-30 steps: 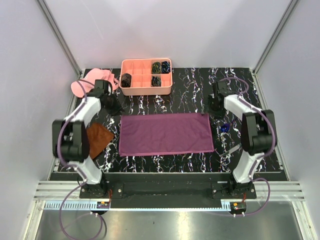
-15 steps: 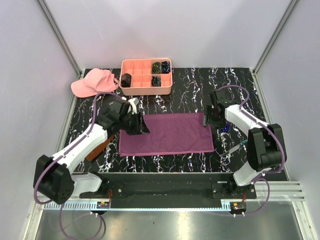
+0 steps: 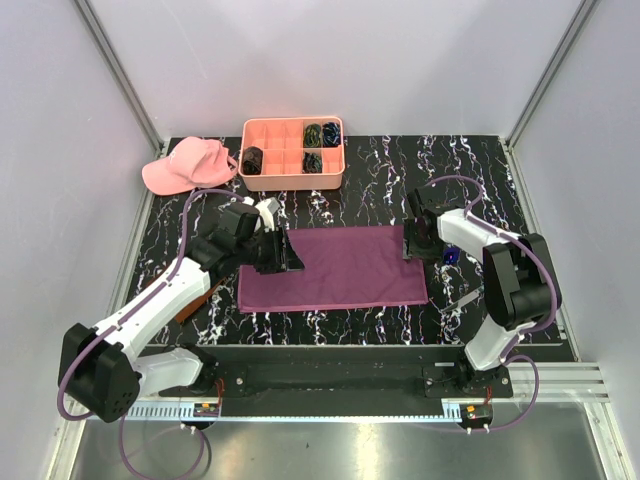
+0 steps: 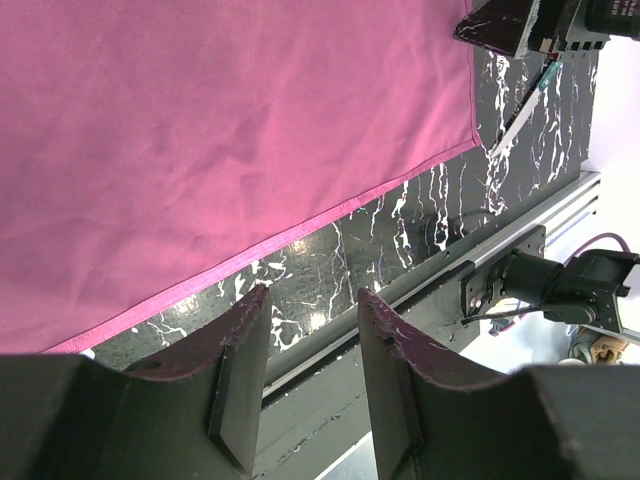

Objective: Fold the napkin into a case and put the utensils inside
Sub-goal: Pick up the rectangle-folded napkin from the center of the board, then fold the rectangle-folded napkin at the center of the board.

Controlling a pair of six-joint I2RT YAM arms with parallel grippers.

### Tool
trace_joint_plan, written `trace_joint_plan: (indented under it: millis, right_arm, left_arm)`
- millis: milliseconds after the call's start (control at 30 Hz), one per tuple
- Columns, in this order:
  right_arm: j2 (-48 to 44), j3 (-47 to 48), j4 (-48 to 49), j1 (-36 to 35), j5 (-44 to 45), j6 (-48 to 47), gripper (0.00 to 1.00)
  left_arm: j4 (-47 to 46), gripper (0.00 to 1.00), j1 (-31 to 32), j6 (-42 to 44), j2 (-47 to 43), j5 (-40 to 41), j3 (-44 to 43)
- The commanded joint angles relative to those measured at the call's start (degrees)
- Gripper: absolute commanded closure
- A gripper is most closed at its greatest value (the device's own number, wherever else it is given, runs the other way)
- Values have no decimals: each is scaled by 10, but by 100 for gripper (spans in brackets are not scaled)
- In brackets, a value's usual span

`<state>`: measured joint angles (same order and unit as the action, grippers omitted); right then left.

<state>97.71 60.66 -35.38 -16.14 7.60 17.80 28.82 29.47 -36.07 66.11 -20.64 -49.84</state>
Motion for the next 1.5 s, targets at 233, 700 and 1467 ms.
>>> trace_joint_plan:
  millis: [233,700,1467]
  right_arm:
    - [20,2,25,-3,6,6,41]
    - [64,-11,43,-2,-74,34,56]
    - [-138,-14,-9,29,38,7,100]
  left_arm:
    - [-30,57,5,-17,-4,-29,-4]
    - [-28,57,5,-21,-21,-44,-5]
    - [-63,59,-24,-31,104,19,-35]
